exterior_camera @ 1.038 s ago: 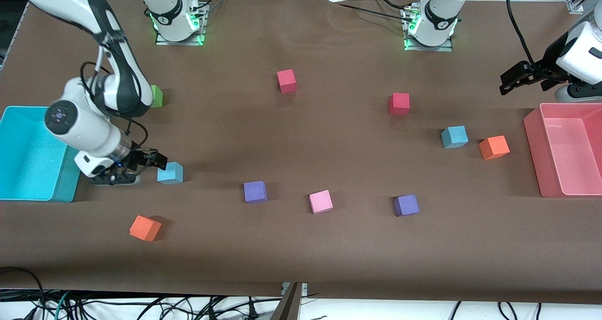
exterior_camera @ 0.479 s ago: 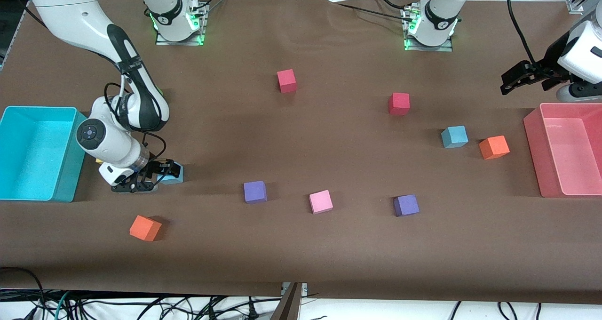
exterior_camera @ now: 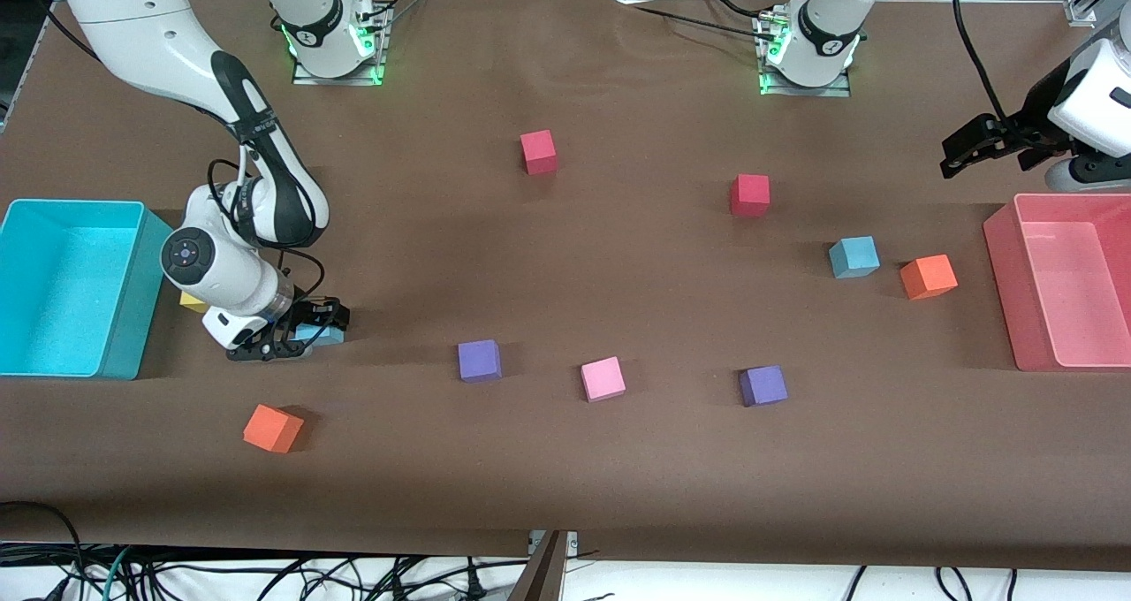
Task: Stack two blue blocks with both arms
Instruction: 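Lift the light blue cube and carry it toward the table center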
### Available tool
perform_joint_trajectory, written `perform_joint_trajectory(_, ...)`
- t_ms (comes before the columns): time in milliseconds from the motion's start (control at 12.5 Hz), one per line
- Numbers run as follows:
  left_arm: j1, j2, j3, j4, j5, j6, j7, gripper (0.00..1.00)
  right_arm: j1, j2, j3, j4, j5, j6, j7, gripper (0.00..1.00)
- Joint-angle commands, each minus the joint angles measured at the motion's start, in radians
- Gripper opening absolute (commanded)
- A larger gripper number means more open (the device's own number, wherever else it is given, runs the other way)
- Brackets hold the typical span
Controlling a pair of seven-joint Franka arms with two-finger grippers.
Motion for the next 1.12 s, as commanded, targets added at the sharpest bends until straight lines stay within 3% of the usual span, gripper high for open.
perform_joint_trajectory(0,0.006,-0.005,-0.002,0.007,-0.007,0.004,-0.004,1.0,-0.005,0.003,0.005,0.004,-0.011,-0.002,-0.016,0.32)
perform_joint_trajectory(239,0.012,-0.007,-0.002,-0.005,-0.007,0.011,-0.004,1.0,-0.005,-0.049,0.017,0.05,-0.005,-0.058,-0.025,0.31)
perform_joint_trajectory(399,0.013,-0.008,-0.002,-0.013,-0.007,0.016,-0.004,1.0,0.011,-0.058,0.04,0.173,0.001,-0.248,-0.014,0.32)
perform_joint_trajectory(559,0.015,-0.007,-0.001,-0.013,-0.007,0.016,-0.003,1.0,0.111,-0.045,0.039,0.302,0.003,-0.426,0.053,0.33)
perform_joint_trajectory(718,0.018,-0.004,-0.001,-0.015,-0.007,0.016,-0.003,1.0,0.194,0.007,0.039,0.416,0.003,-0.506,0.284,0.33)
perform_joint_trajectory(1038,0.032,-0.002,-0.001,-0.039,-0.007,0.045,-0.003,1.0,0.382,0.193,0.056,0.643,0.003,-0.508,0.461,0.33)
